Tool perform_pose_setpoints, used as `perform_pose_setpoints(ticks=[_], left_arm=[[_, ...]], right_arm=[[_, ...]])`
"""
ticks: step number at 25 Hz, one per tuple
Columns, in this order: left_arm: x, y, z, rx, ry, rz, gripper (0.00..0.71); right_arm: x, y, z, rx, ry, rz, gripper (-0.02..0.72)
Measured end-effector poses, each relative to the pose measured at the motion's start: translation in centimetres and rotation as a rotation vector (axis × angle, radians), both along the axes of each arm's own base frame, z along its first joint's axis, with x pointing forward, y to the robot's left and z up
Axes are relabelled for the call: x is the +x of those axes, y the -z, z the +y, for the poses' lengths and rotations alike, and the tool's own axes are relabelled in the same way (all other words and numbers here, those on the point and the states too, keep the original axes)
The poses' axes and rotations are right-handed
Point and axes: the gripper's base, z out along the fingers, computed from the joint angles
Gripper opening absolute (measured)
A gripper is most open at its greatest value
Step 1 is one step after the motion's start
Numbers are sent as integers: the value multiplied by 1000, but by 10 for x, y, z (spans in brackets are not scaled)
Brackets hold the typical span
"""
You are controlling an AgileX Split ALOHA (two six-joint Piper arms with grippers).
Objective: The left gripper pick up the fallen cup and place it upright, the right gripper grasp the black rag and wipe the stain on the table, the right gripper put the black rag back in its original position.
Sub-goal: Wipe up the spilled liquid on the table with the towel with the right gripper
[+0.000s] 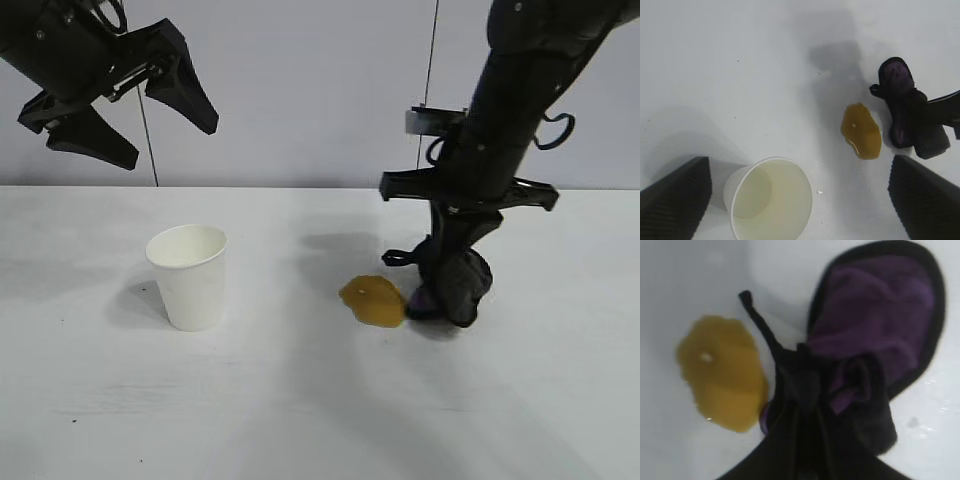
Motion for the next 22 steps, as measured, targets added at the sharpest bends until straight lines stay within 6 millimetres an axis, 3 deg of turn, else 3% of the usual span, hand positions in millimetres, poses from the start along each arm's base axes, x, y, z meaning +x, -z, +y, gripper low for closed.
perform_pose_setpoints(ticks=[4, 9, 12, 17, 22], left_arm=[[0, 0, 0, 2, 0, -1, 693], [0, 0, 0, 3, 1, -1, 693], [0, 0, 0, 4, 1, -1, 693], [0, 0, 0, 4, 1, -1, 693], [0, 0, 0, 5, 1, -2, 693]], right_arm=[[-4, -12, 24, 48, -31, -21, 32], [-10, -13, 52, 76, -80, -70, 32], [-10, -2, 63, 82, -91, -71, 32], [-9, 35, 70, 58, -95, -8, 32], [-7, 43, 64, -19, -72, -11, 32]])
